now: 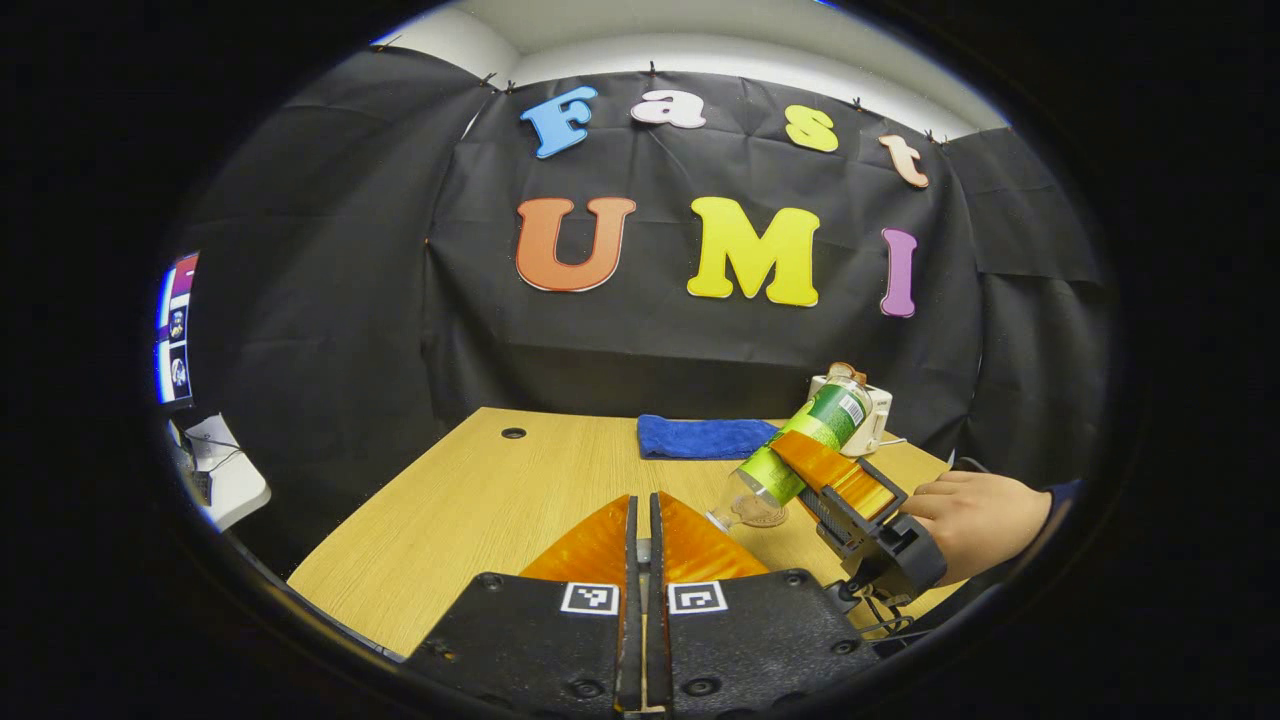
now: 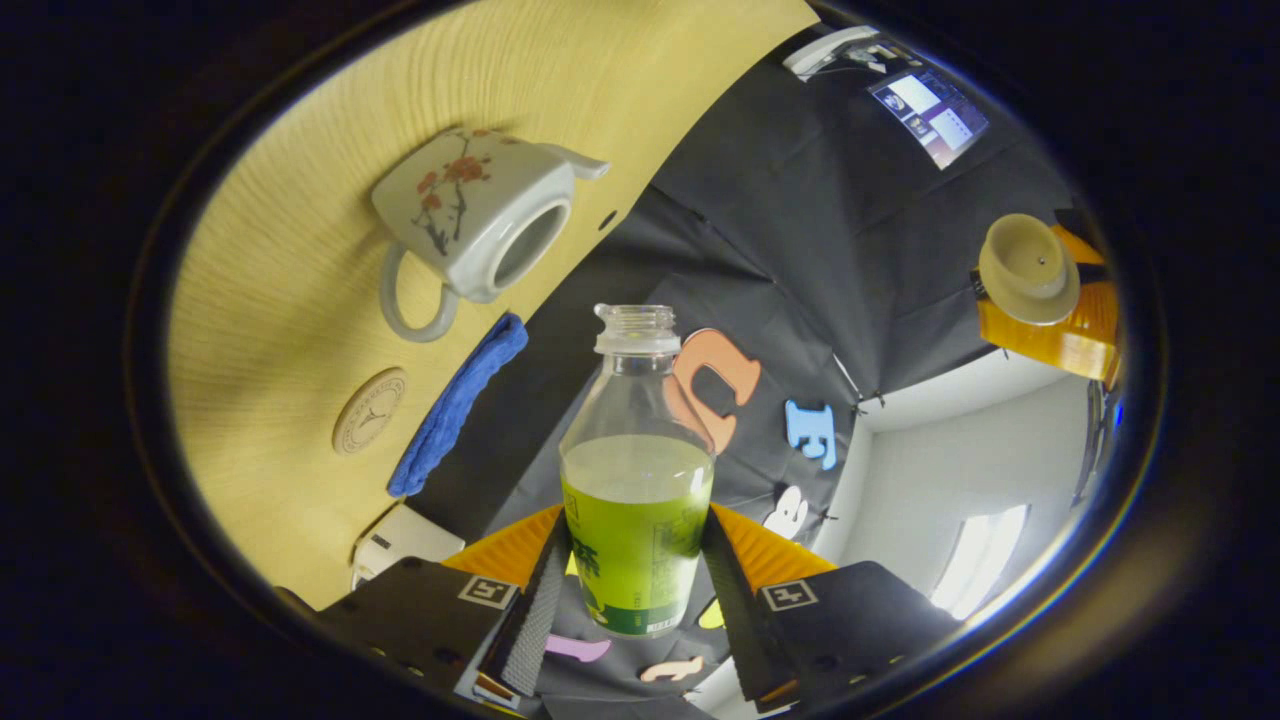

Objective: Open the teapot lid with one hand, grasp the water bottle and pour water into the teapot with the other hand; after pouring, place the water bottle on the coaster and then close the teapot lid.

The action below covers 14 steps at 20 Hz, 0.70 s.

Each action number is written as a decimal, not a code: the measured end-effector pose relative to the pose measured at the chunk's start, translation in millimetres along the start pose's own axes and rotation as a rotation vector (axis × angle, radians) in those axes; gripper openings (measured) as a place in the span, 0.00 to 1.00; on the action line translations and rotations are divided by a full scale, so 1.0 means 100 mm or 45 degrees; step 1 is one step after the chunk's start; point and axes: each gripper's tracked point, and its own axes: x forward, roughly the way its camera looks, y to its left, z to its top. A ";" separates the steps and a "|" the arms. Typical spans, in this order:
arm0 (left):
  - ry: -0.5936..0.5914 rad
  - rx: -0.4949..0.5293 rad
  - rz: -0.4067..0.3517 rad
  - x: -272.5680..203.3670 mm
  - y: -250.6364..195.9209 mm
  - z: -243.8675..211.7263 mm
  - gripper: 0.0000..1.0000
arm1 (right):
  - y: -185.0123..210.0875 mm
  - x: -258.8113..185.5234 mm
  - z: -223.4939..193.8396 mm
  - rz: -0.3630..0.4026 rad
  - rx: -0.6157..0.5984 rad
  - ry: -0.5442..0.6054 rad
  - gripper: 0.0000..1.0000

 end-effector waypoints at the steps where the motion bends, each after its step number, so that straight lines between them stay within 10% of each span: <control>1: 0.001 0.001 0.000 0.00 -0.01 -0.01 0.04 | 0.01 0.01 0.01 0.001 -0.003 -0.003 0.73; 9: 0.002 0.007 0.001 0.00 -0.01 -0.01 0.04 | 0.05 -0.04 0.04 0.016 0.025 -0.008 0.75; 14: -0.004 0.015 -0.007 -0.03 -0.01 0.00 0.04 | 0.30 -0.13 0.08 0.126 0.297 0.021 0.73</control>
